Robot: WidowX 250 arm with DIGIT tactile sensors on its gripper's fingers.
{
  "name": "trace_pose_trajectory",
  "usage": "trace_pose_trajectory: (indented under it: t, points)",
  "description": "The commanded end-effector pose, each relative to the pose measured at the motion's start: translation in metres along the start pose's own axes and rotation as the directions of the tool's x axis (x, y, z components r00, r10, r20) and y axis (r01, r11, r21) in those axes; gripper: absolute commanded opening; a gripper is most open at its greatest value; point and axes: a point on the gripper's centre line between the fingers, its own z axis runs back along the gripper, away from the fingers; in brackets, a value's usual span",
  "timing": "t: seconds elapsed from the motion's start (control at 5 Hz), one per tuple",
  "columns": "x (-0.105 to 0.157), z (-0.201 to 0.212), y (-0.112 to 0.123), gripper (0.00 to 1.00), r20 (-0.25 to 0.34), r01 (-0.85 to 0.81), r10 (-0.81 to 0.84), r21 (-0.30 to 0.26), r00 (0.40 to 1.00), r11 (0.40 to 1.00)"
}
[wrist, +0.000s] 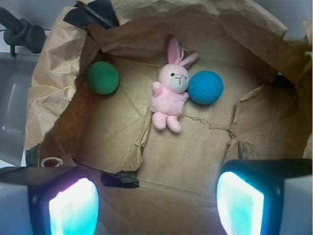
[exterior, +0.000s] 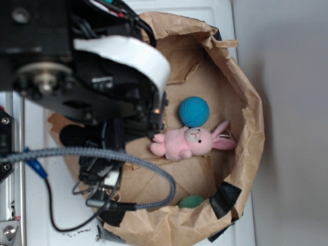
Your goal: Grab the green ball.
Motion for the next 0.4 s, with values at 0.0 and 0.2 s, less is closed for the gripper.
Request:
trace_pose_trajectory:
  t: [0.0,0.2]
  points:
    - [0.005,0.012,0.002,1.0,0.046,-0.003,0.002,0.013,0.999,1.0]
    - [0.025,0.0,0.016,1.0,0.081,0.147,-0.144,-0.032,0.986,0.989]
